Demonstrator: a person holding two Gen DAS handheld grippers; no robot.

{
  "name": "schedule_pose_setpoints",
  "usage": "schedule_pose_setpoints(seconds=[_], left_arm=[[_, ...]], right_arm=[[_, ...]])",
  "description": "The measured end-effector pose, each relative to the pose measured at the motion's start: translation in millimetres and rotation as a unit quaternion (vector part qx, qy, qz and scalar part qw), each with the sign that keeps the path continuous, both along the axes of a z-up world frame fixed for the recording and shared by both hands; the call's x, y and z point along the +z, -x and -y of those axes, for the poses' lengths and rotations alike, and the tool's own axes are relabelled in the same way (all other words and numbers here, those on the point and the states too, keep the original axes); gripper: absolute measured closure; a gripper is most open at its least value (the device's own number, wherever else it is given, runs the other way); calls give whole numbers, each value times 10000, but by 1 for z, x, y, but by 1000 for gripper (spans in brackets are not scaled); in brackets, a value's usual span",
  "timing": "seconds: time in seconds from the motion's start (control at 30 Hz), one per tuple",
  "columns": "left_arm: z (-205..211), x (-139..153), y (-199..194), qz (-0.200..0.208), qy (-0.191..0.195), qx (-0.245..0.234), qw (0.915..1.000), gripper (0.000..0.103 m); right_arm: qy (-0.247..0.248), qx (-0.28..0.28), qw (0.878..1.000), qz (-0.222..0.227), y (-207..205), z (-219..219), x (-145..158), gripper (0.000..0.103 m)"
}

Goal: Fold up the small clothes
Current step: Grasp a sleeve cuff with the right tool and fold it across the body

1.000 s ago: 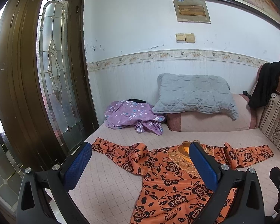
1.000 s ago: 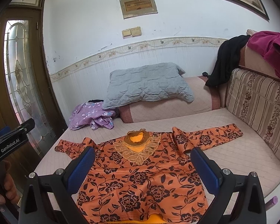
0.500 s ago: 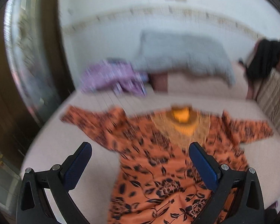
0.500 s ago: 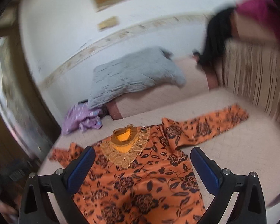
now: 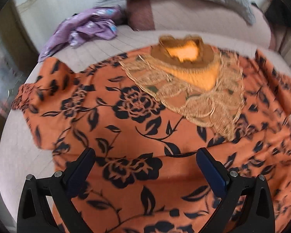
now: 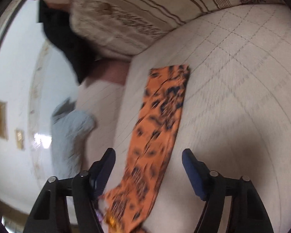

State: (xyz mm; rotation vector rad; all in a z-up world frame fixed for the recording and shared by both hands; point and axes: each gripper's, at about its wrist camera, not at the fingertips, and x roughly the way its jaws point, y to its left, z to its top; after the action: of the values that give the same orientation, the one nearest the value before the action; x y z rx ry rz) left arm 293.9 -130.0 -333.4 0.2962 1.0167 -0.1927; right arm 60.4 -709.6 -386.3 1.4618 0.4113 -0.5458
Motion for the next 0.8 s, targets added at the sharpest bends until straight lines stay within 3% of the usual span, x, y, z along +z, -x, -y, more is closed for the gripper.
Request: schedule_pose_setpoints(seconds=[0.03,0.1,0.2,0.23,0.33,0.37,0.47,0.57,0.7,0.8], left_arm=[[2,-7,-2,-50,-94,-38,9999,0],[-2,-11,-2,-29,145,3,9999,0],[-10,-12,-3,-193,425,133,9988,0],[-11,-12,-2,-166,460,127,9987,0],[-11,-13,6,18,439,113,9990,0],[-10,-12,7,12,433,126,9990,0],[-8,-12,7,-127,437,90,9989,0],[-17,-9,-10,-274,373,69,9989,0],[-36,17,-11,155,306,379,9987,0],[-64,43,-12,605,363,698,9951,0]], right_arm=[[-40,-61,9999,-83,-7,6,-4,32],[-38,-171,9988,-463,-23,22,-17,35],[404,-145,9952,-877,-48,39,-17,36],[599,-45,9932,-997,-58,43,-15,42],[1051,216,9839,-1432,-81,53,-21,85],[1090,222,9829,-1469,-83,56,-25,90],[954,172,9916,-857,-76,61,-23,95],[1279,339,9907,-326,-83,46,14,96],[1433,870,9833,713,-94,-12,82,96],[1560,1460,9672,1374,-108,-80,129,96]])
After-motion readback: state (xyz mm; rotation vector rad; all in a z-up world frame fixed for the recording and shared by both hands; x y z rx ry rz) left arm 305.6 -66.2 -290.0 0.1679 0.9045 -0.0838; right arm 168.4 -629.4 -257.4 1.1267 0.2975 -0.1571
